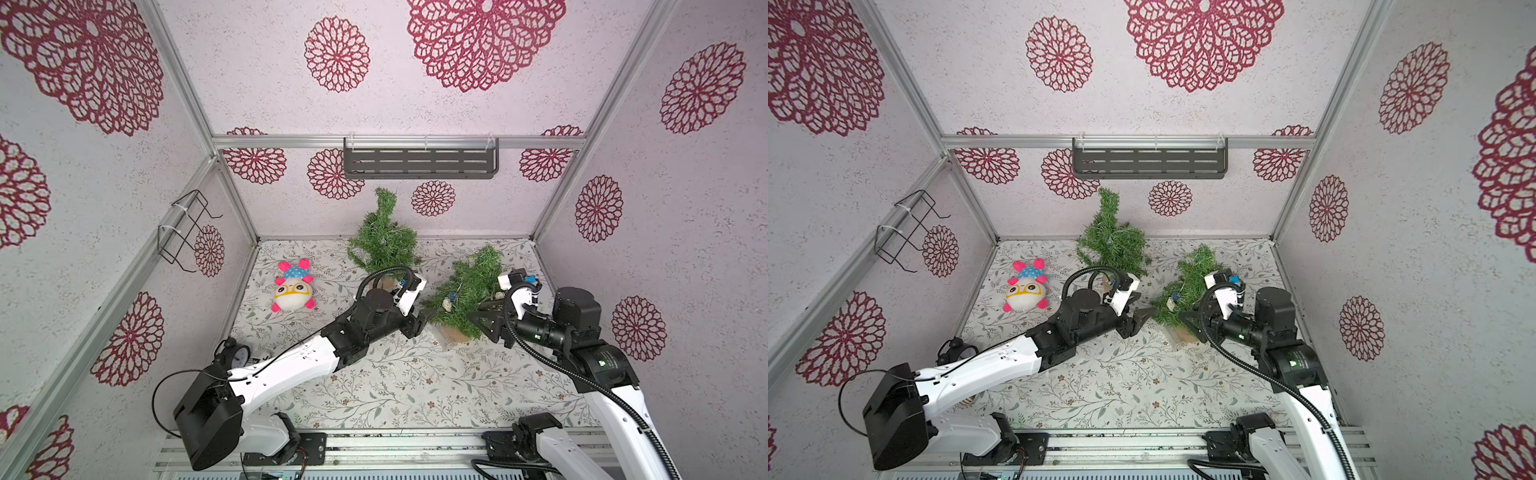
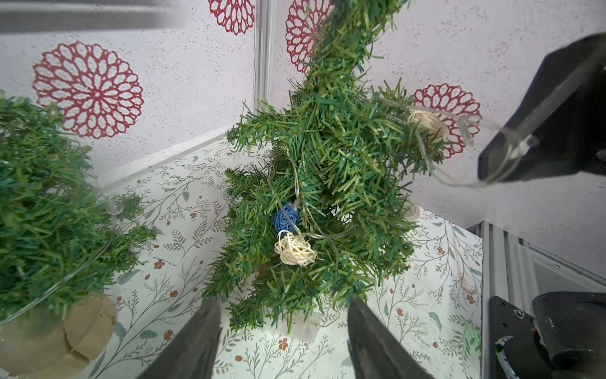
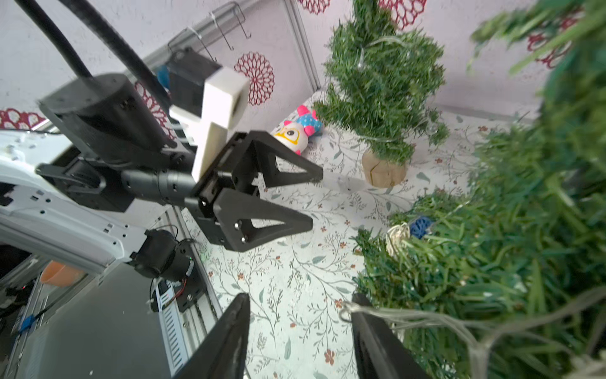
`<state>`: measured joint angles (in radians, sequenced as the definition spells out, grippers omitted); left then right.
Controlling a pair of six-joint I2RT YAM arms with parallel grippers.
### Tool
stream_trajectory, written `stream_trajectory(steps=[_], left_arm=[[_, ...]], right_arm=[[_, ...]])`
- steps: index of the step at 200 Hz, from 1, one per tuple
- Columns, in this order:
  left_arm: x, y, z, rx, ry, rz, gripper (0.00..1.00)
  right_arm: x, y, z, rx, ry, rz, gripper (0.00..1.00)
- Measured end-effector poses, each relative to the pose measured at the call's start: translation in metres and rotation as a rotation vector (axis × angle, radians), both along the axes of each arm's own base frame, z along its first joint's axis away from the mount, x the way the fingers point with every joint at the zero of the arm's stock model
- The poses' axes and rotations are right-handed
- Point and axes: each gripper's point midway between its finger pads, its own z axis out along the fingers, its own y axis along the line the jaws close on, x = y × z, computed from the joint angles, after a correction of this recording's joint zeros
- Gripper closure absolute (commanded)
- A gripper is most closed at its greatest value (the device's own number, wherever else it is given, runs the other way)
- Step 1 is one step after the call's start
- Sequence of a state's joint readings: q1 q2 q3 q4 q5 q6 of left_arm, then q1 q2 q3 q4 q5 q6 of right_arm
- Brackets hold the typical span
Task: Wrap string light around the christmas tree
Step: Wrap the light string around the Christmas tree.
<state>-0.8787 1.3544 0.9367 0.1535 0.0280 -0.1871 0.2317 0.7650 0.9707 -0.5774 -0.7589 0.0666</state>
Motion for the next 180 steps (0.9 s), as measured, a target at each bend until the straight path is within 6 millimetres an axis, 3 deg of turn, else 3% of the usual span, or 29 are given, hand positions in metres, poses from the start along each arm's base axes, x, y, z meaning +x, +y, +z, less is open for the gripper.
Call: stream_trajectory(steps=[37,79,93,119,141,180], left_arm=[[0.006,0.004,0.014,-0.008,0.022,0.026,0.28],[0.016,0.005,0.076,-0.081,-0.006,0.049,0.29],[0.016,0.005,0.076,-0.079,0.005,0.050,0.29],[0.015,0.007,0.058,-0.040,0.060,0.057,0.28],[0.015,0.005,0.051,-0.032,0.081,0.056,0.26],[0.022,-0.005,0.036,-0.021,0.095,0.048,0.19]], right_arm=[[-0.010,0.005,-0.021,-0.038,0.066,0.040,0.44],[-0.006,0.010,-0.061,-0.090,0.188,0.043,0.43],[-0.004,0.013,-0.072,-0.113,0.225,0.050,0.43],[-0.001,0.016,-0.084,-0.161,0.259,0.045,0.40],[0.003,0.009,-0.076,-0.211,0.247,0.001,0.35],[0.021,-0.021,-0.028,-0.294,0.117,-0.189,0.32]])
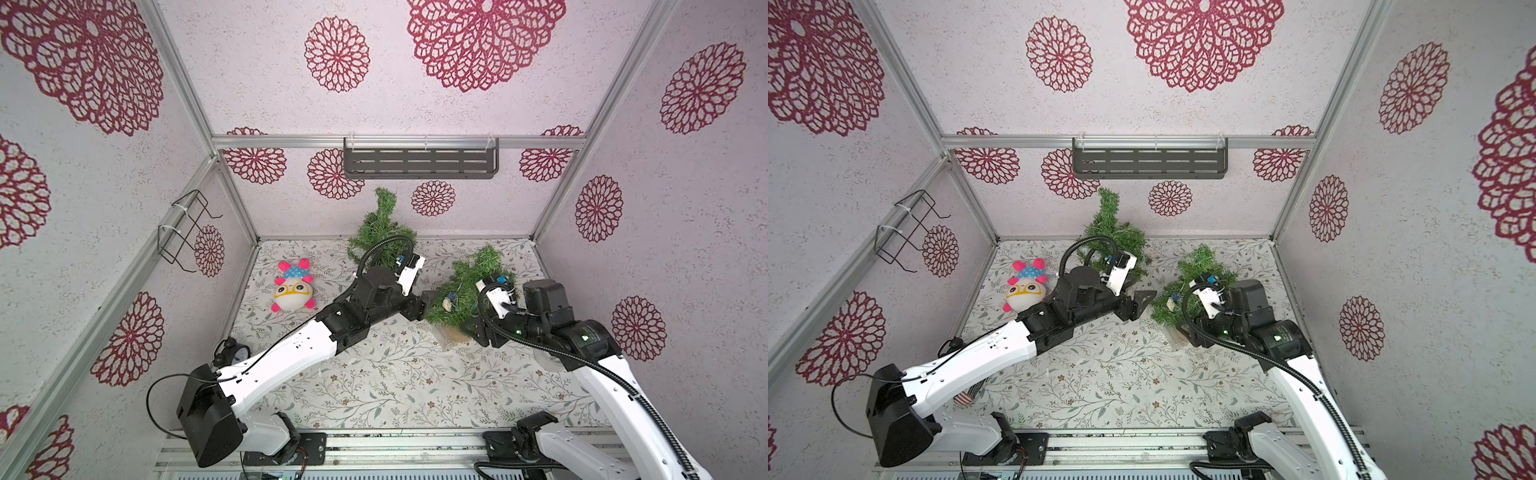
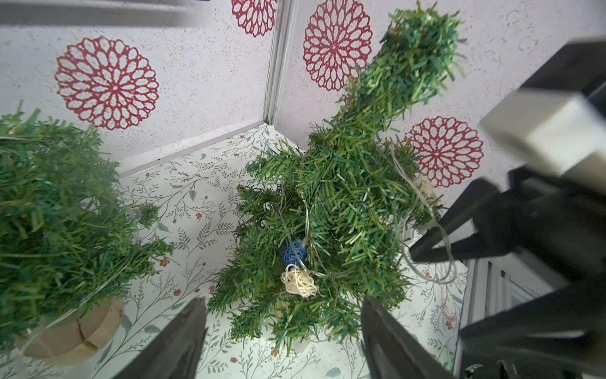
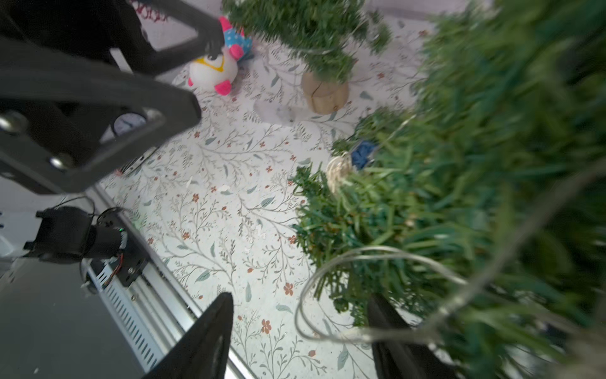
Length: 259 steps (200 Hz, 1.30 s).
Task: Wrap string light around the christmas tree
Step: Wrap the light string around the Christmas tree.
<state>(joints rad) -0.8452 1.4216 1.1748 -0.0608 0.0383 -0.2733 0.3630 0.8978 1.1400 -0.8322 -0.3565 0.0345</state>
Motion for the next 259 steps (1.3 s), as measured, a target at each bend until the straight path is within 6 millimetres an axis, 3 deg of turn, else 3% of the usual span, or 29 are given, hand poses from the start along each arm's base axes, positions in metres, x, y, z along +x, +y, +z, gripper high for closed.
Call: stream_trajectory(steps=[27,44,69,86,128,153,174,195,215,231,259], left_arm=[[0.012,-0.016,-0.011,0.015,-0.046,-0.024,0.17],[0.020,-0.031,-0.030,0.050,-0.046,-0.050,0.11],[0.018,-0.039,-0.061,0.087,-0.013,-0.079,0.09],[0.013,-0.042,-0.069,0.084,0.000,-0.098,0.09],[0.016,-0.070,-0.077,0.053,-0.022,-0.137,0.12],[0.024,-0.080,-0.106,0.092,-0.012,-0.141,0.15],[0.029,-0.082,-0.123,0.126,-0.010,-0.146,0.15],[0.031,-0.080,-0.118,0.125,-0.023,-0.148,0.15],[0.029,-0.073,-0.105,0.108,-0.035,-0.145,0.15],[0.022,-0.062,-0.088,0.080,-0.041,-0.138,0.16],[0.004,-0.048,-0.047,0.001,-0.057,-0.121,0.19]], right_arm=[[-0.001,-0.013,0.006,-0.008,-0.035,-0.073,0.33],[0.002,-0.021,0.007,-0.028,-0.046,-0.125,0.32],[0.006,-0.032,0.007,-0.056,-0.052,-0.186,0.29],[0.005,-0.036,0.007,-0.043,-0.050,-0.214,0.30],[-0.016,-0.043,-0.029,0.032,0.049,-0.299,0.29],[-0.019,-0.050,-0.006,0.082,0.005,-0.353,0.29],[-0.017,-0.056,0.029,0.119,-0.072,-0.388,0.30],[-0.010,-0.059,0.065,0.130,-0.145,-0.407,0.30],[0.003,-0.055,0.083,0.117,-0.181,-0.389,0.28],[0.019,-0.049,0.082,0.083,-0.177,-0.371,0.28],[0.043,-0.047,0.061,-0.015,-0.146,-0.371,0.32]])
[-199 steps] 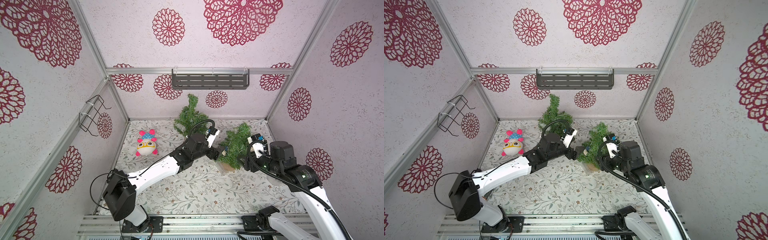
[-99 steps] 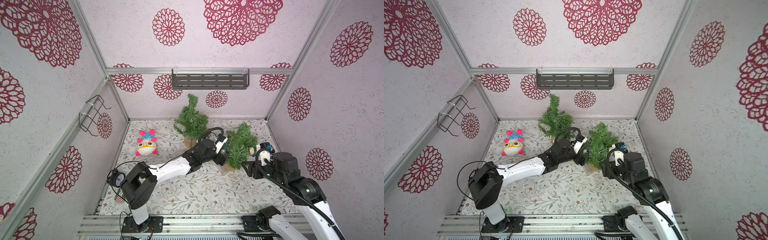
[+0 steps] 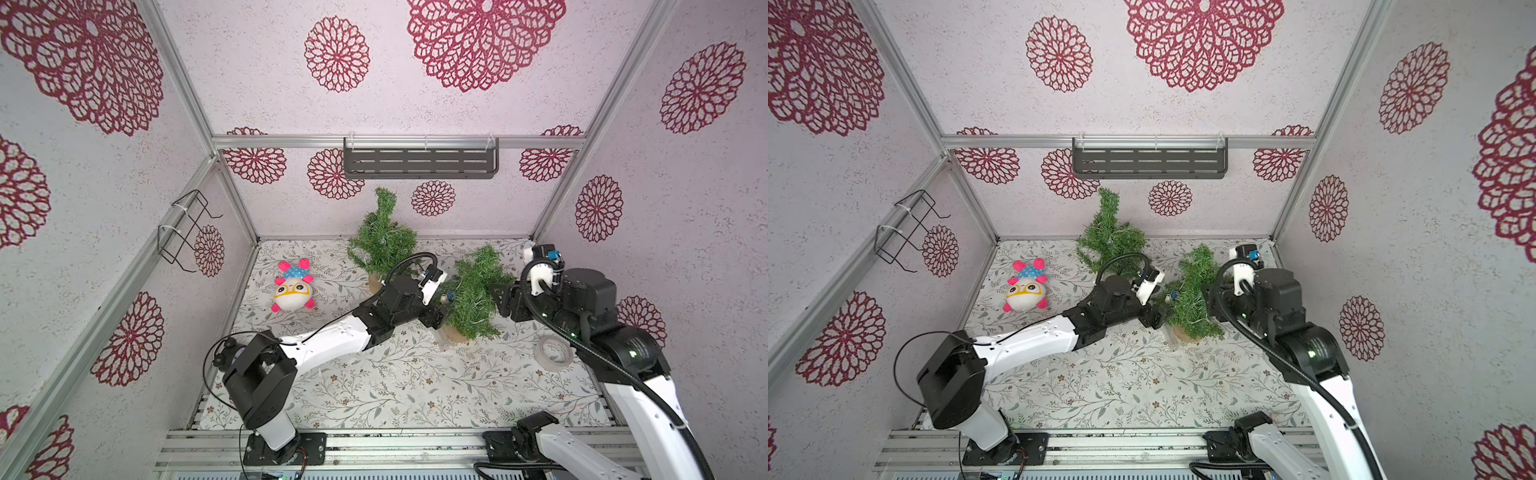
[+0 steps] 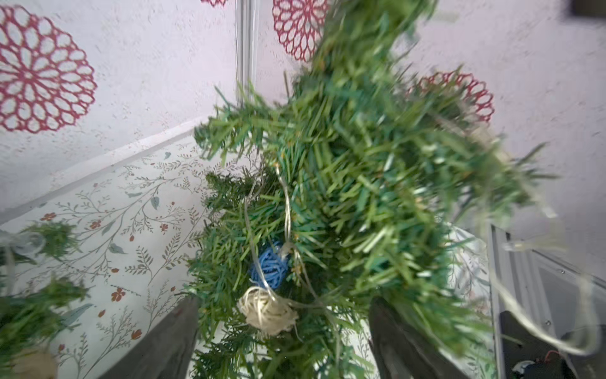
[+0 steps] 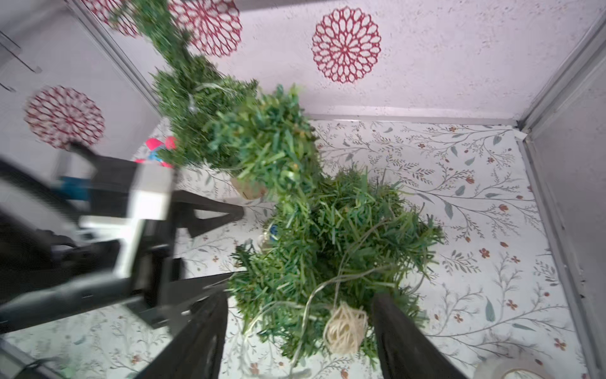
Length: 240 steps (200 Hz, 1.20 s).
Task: Wrap string light around the christmas tree
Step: Wrap the light string around the Christmas tree.
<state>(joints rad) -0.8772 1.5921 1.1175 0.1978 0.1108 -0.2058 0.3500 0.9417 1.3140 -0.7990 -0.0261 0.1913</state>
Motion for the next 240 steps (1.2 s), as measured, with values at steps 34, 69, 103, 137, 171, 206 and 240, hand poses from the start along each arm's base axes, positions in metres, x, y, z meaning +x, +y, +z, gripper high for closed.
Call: stream_trajectory(steps=[34,69,103,137,171,206,240], left_arm=[[-0.020,0.000,0.032,-0.049,-0.019,0.007,0.23],[-0.032,-0.032,0.046,-0.017,-0.036,-0.030,0.24],[-0.026,-0.059,0.061,0.012,-0.058,-0.043,0.30],[-0.018,-0.078,0.067,0.051,-0.050,-0.056,0.40],[-0.016,-0.088,0.052,0.111,-0.007,-0.080,0.48],[-0.015,-0.098,0.041,0.146,0.026,-0.103,0.55],[-0.016,-0.104,0.043,0.154,0.039,-0.120,0.61]], right_arm=[[0.013,-0.009,-0.030,-0.058,0.042,-0.050,0.38],[0.012,-0.045,-0.023,0.017,-0.020,-0.181,0.36],[0.022,-0.076,-0.017,0.117,-0.066,-0.316,0.36],[0.033,-0.077,-0.034,0.173,-0.035,-0.332,0.37],[0.037,-0.073,-0.046,0.194,-0.005,-0.320,0.38],[0.040,-0.071,-0.051,0.209,-0.012,-0.312,0.39],[0.040,-0.070,-0.062,0.208,0.009,-0.308,0.40]])
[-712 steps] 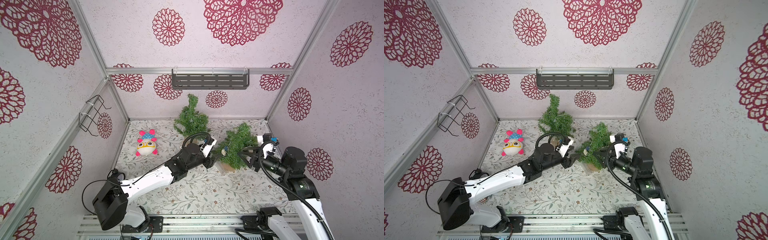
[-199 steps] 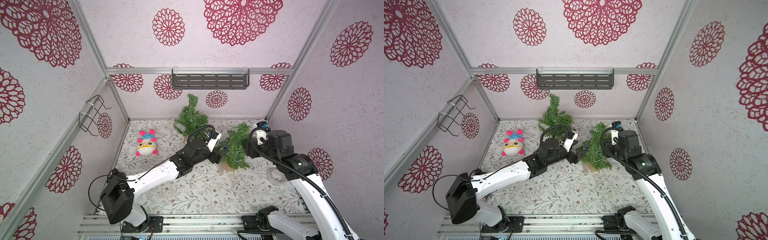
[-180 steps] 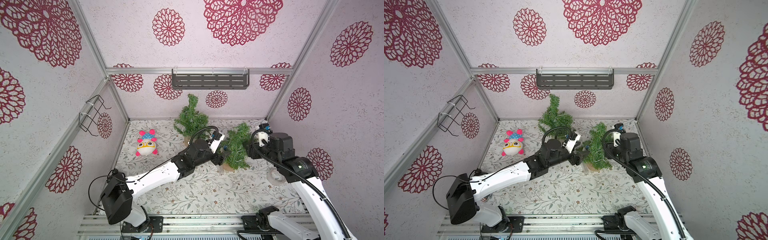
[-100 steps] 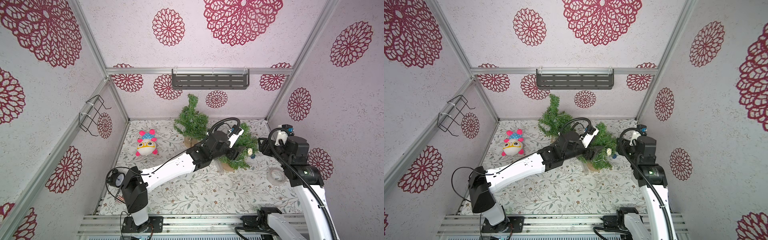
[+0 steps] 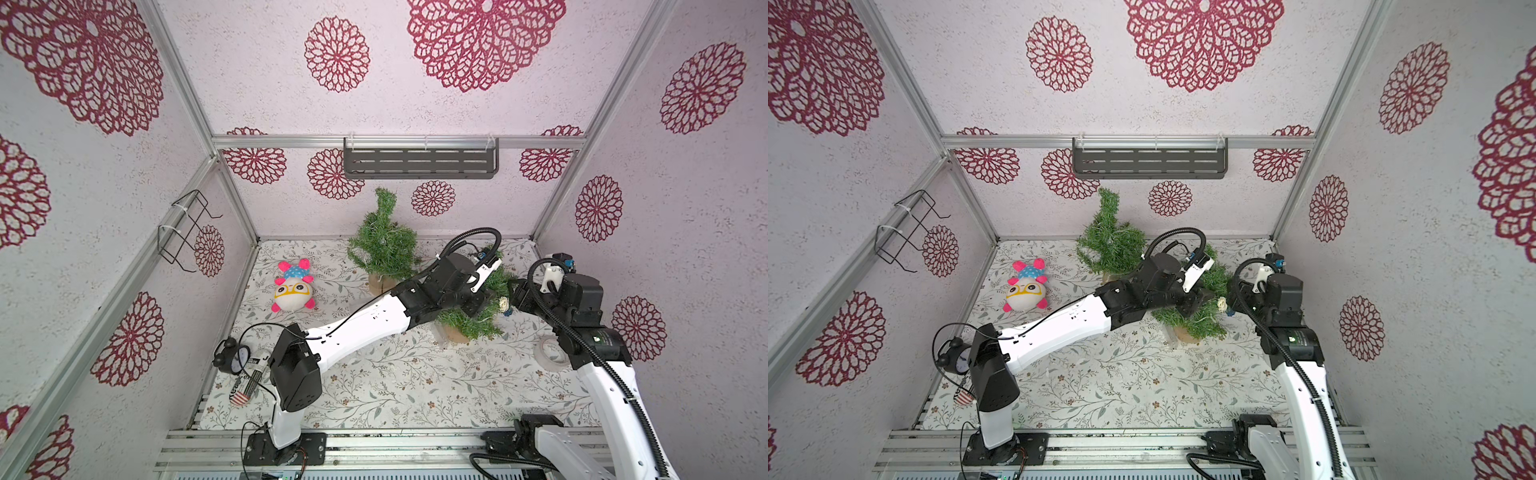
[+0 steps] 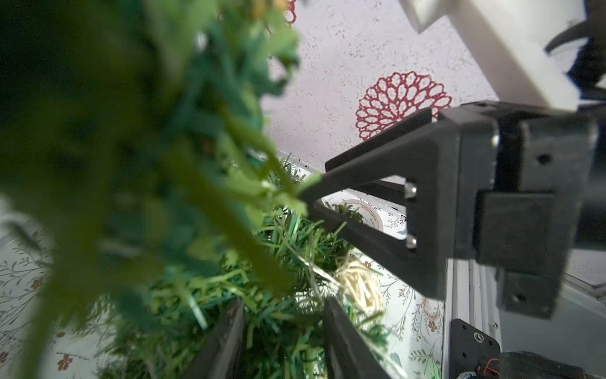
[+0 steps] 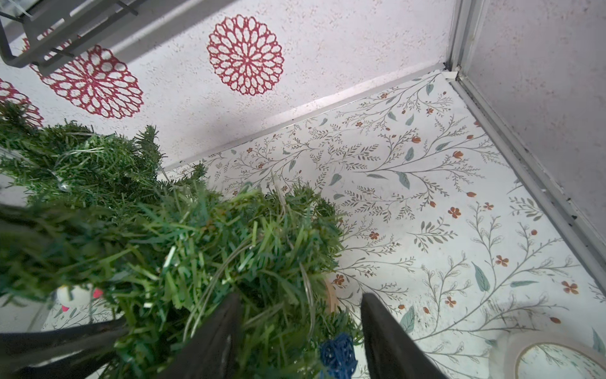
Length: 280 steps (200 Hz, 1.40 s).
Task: Wrap string light around the christmas tree
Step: Wrap the light string around the Christmas tree, then reset both arms
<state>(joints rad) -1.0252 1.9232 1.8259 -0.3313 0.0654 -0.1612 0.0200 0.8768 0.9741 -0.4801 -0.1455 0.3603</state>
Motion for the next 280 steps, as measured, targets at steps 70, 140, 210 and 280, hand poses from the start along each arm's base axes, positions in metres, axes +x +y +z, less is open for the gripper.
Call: stream_trajectory(steps=[70,140,210,280], left_arm=[[-0.006,0.007,-0.009,0.029,0.021,-0.011,0.52],[-0.021,0.058,-0.016,-0.015,0.020,0.035,0.29],[-0.033,0.088,-0.016,-0.069,0.005,0.058,0.18],[-0.019,0.197,-0.014,-0.100,-0.071,0.324,0.14]], right_arm=[[-0.004,-0.002,0.006,-0.016,-0.008,-0.005,0.37],[-0.007,-0.015,0.054,-0.048,-0.116,-0.052,0.33],[0.028,-0.034,-0.044,-0.006,0.097,-0.153,0.37],[0.044,-0.090,-0.043,0.052,0.016,-0.367,0.40]])
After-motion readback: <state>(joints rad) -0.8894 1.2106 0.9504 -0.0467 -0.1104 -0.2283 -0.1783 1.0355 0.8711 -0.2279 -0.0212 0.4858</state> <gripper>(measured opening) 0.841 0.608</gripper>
